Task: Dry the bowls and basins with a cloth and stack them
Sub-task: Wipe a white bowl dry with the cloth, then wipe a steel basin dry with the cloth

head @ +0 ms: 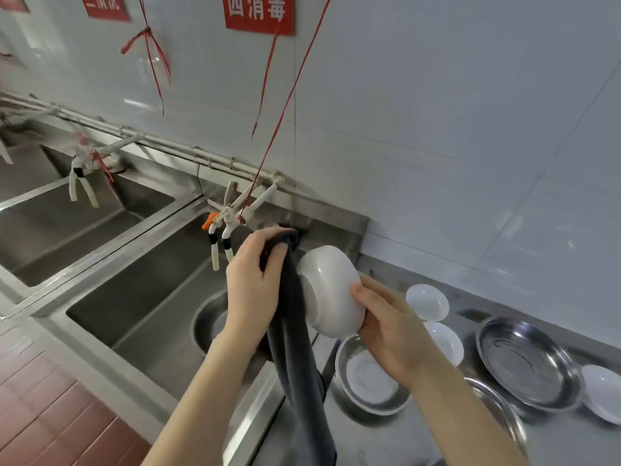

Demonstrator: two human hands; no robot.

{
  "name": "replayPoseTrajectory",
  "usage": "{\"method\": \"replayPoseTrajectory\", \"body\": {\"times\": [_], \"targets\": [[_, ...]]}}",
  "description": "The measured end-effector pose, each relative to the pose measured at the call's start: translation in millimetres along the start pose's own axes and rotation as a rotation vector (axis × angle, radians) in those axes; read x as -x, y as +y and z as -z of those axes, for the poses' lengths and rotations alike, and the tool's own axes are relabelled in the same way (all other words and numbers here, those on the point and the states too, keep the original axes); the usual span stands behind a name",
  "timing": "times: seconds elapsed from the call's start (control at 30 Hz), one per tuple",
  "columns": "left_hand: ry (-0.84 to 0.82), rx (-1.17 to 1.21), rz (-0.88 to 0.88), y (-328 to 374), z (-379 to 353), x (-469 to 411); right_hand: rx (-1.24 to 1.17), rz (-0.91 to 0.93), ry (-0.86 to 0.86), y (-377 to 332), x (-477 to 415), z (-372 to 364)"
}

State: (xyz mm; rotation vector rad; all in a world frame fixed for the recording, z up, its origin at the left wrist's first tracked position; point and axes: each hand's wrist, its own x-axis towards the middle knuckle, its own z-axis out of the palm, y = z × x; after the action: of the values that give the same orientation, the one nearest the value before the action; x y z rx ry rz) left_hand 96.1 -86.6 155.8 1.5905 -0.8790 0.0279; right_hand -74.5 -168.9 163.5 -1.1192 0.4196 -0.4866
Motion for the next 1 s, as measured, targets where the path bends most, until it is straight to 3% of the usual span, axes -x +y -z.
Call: {"method": "replayPoseTrajectory", "body": {"times": [0.13, 0.23, 0.4, 0.7, 0.83, 0.9, 1.0], "targets": [[-0.070, -0.145, -0.032, -43, 5, 22, 0.204, -0.093, 0.041, 39, 14, 22], [-0.102, -0.245, -0.036, -76, 4, 37, 0.578, -0.183, 0.052, 75, 30, 46], [-0.215, -0.261, 0.118, -124, -21, 66, 0.999, -0.304, 0.083, 154, 49, 79], [-0.677, -0.296, 0.369, -187, -67, 125, 1.383, -0.331, -0.046, 273, 104, 100], [-0.882, -0.329, 0.322, -202, -62, 131, 1.552, -0.377, -0.030, 295, 111, 102], [-0.908, -0.323, 0.260, -206, -56, 130, 1.581, -0.378, -0.024, 300, 108, 100], [-0.808, -0.360, 0.188, -207, -42, 127, 1.601, -0.378, -0.024, 304, 106, 99]]}}
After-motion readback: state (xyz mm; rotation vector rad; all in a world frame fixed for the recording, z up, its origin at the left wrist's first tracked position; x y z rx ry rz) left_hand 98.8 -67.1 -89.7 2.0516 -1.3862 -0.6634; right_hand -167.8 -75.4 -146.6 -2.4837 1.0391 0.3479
